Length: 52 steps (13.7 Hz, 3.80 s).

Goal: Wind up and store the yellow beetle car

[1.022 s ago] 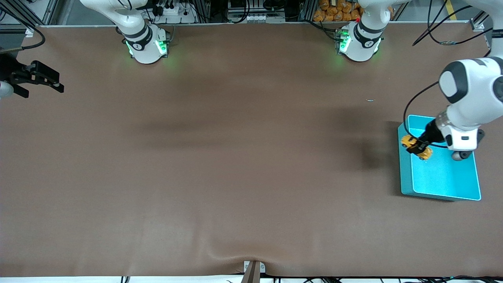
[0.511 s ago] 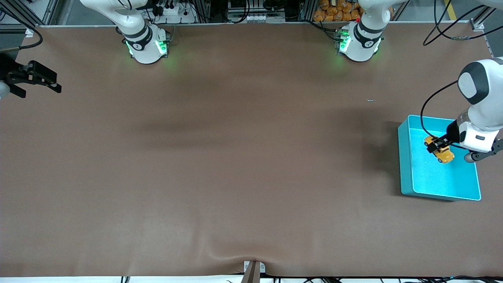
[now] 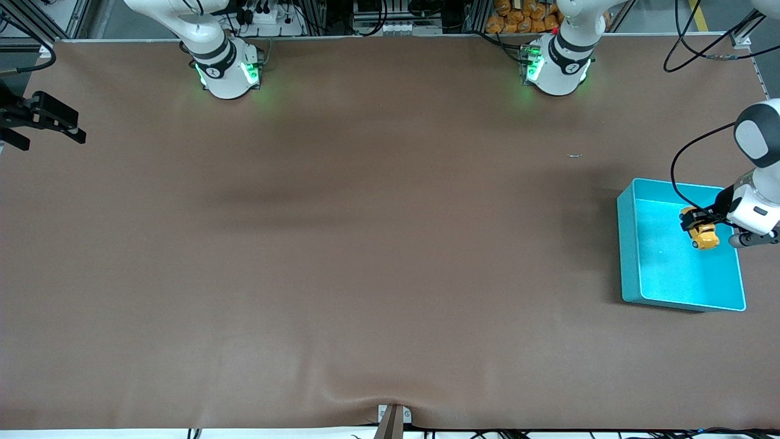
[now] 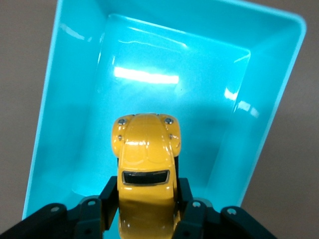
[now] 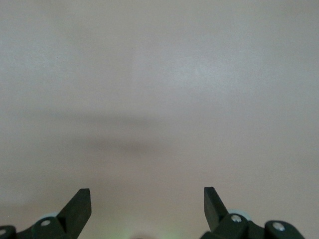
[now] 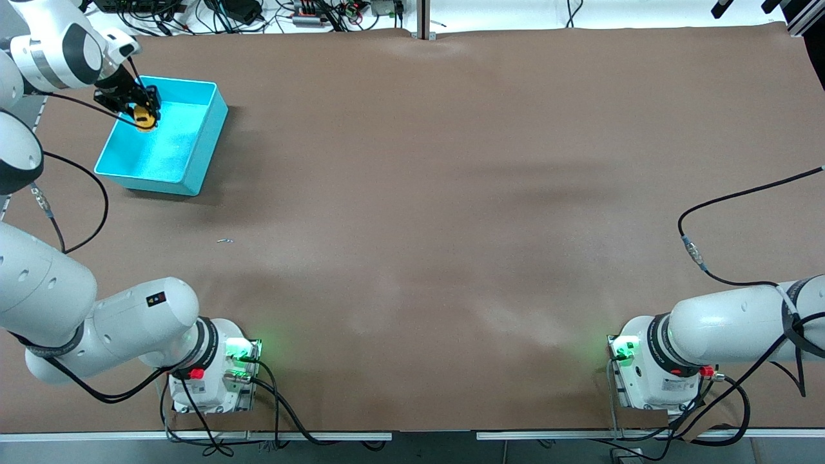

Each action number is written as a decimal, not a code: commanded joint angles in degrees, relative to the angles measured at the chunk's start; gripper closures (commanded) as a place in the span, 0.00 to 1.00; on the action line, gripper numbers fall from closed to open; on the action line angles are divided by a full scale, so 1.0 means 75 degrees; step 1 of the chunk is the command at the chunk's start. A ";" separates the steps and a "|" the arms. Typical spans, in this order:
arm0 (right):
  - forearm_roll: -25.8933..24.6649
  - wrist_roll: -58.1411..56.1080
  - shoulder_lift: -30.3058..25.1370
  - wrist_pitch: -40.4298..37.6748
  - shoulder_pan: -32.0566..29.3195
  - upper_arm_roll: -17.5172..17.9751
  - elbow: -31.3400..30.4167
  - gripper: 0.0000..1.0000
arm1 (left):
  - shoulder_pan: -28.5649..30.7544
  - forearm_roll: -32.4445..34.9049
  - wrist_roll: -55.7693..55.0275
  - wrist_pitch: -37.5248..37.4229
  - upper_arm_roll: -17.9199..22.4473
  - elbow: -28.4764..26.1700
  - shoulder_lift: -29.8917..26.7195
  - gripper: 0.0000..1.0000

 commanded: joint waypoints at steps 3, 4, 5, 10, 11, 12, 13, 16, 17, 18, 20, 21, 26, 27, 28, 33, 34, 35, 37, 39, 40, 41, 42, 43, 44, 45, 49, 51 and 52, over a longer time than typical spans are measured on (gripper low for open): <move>-0.0052 0.0021 -0.0010 -0.0068 -0.0085 0.0052 0.0089 0.00 | 0.0288 0.0181 0.1373 -0.0180 -0.0081 0.0422 0.0623 1.00; -0.0052 0.0022 -0.0010 -0.0068 -0.0096 0.0052 0.0089 0.00 | 0.0312 0.0169 0.1537 -0.0179 -0.0081 0.0550 0.0776 1.00; -0.0052 0.0022 -0.0010 -0.0068 -0.0096 0.0052 0.0089 0.00 | 0.0312 0.0158 0.1585 -0.0179 -0.0081 0.0609 0.0928 1.00; -0.0052 -0.0037 -0.0010 -0.0079 -0.0132 0.0052 0.0089 0.00 | 0.0300 0.0181 0.1574 -0.0109 -0.0069 0.1019 0.1584 1.00; -0.0052 -0.0037 -0.0010 -0.0068 -0.0155 0.0041 0.0089 0.00 | 0.0300 0.0181 0.1574 -0.0098 -0.0069 0.1136 0.1725 1.00; -0.0052 -0.0037 -0.0010 -0.0079 -0.0155 0.0041 0.0089 0.00 | 0.0300 0.0181 0.1574 -0.0074 -0.0069 0.1241 0.1842 1.00; -0.0052 -0.0049 -0.0010 -0.0080 -0.0155 0.0041 0.0089 0.00 | 0.0300 0.0181 0.1562 -0.0062 -0.0069 0.1324 0.1948 1.00; -0.0064 -0.0060 -0.0010 -0.0185 -0.0178 0.0041 0.0089 0.00 | 0.0277 0.0181 0.1492 0.0077 -0.0069 0.1524 0.2253 1.00; -0.0064 -0.0060 -0.0010 -0.0185 -0.0178 0.0041 0.0089 0.00 | 0.0265 0.0193 0.1480 0.0206 -0.0069 0.1524 0.2335 1.00; -0.0064 -0.0060 -0.0010 -0.0185 -0.0178 0.0041 0.0089 0.00 | 0.0265 0.0181 0.1480 0.0323 -0.0069 0.1524 0.2417 1.00; -0.0064 -0.0060 -0.0010 -0.0255 -0.0190 0.0041 0.0089 0.00 | 0.0277 0.0193 0.1480 0.0523 -0.0069 0.1512 0.2523 1.00; -0.0064 -0.0060 -0.0010 -0.0290 -0.0213 0.0041 0.0089 0.00 | 0.0277 0.0193 0.1480 0.0524 -0.0069 0.1512 0.2535 1.00; -0.0064 -0.0060 -0.0010 -0.0291 -0.0225 0.0041 0.0100 0.00 | 0.0265 0.0193 0.1480 0.0547 -0.0069 0.1489 0.2605 1.00; -0.0064 -0.0060 -0.0010 -0.0291 -0.0214 0.0052 0.0100 0.00 | 0.0265 0.0193 0.1469 0.0547 -0.0069 0.1477 0.2605 0.87; -0.0064 -0.0060 -0.0010 -0.0291 -0.0214 0.0052 0.0100 0.00 | 0.0277 0.0181 0.1434 0.0547 -0.0069 0.1454 0.2605 0.64; -0.0064 -0.0060 -0.0010 -0.0291 -0.0214 0.0052 0.0100 0.00 | 0.0265 0.0181 0.1398 0.0536 -0.0069 0.1407 0.2477 0.00; -0.0064 -0.0060 -0.0010 -0.0291 -0.0225 0.0052 0.0089 0.00 | 0.0265 0.0193 0.1398 0.0489 -0.0069 0.1325 0.2302 0.00; -0.0064 -0.0060 -0.0010 -0.0291 -0.0225 0.0052 0.0100 0.00 | 0.0265 0.0181 0.1398 0.0489 -0.0081 0.1208 0.2068 0.00; -0.0064 -0.0060 -0.0010 -0.0291 -0.0225 0.0041 0.0100 0.00 | 0.0265 0.0181 0.1398 0.0360 -0.0081 0.1032 0.1518 0.00; -0.0075 -0.0060 -0.0010 -0.0291 -0.0237 0.0041 0.0100 0.00 | 0.0265 0.0181 0.1375 -0.0129 -0.0174 0.1008 0.1014 0.00; -0.0075 -0.0049 -0.0010 -0.0291 -0.0237 0.0041 0.0100 0.00 | 0.0253 0.0100 0.1340 -0.0399 -0.0186 0.1020 0.0768 0.00; -0.0075 -0.0049 -0.0010 -0.0291 -0.0237 0.0041 0.0100 0.00 | 0.0242 0.0087 0.1177 -0.0623 -0.0279 0.1043 0.0545 0.00; -0.0075 -0.0049 -0.0010 -0.0291 -0.0237 0.0041 0.0100 0.00 | 0.0253 0.0076 0.0862 -0.0845 -0.0500 0.1055 0.0357 0.00; -0.0075 -0.0049 -0.0010 -0.0291 -0.0237 0.0041 0.0100 0.00 | 0.0242 0.0076 0.0418 -0.1068 -0.0723 0.1055 0.0146 0.00; -0.0075 -0.0049 -0.0010 -0.0291 -0.0237 0.0041 0.0100 0.00 | 0.0241 0.0076 0.0008 -0.1232 -0.0946 0.1067 -0.0030 0.00; -0.0075 -0.0049 -0.0010 -0.0291 -0.0237 0.0041 0.0100 0.00 | 0.0241 0.0076 -0.0379 -0.1397 -0.1168 0.1078 -0.0194 0.00; -0.0075 -0.0060 -0.0010 -0.0291 -0.0330 0.0041 0.0135 0.00 | 0.0253 0.0076 -0.0992 -0.2041 -0.1814 0.1137 -0.0921 0.00; -0.0064 -0.0072 -0.0022 -0.0302 -0.0401 0.0041 0.0135 0.00 | 0.0253 0.0052 -0.1202 -0.2323 -0.2176 0.1172 -0.1260 0.00; -0.0075 -0.0061 -0.0022 -0.0302 -0.0389 0.0052 0.0135 0.00 | 0.0253 0.0052 -0.1609 -0.2568 -0.2410 0.1253 -0.1436 0.00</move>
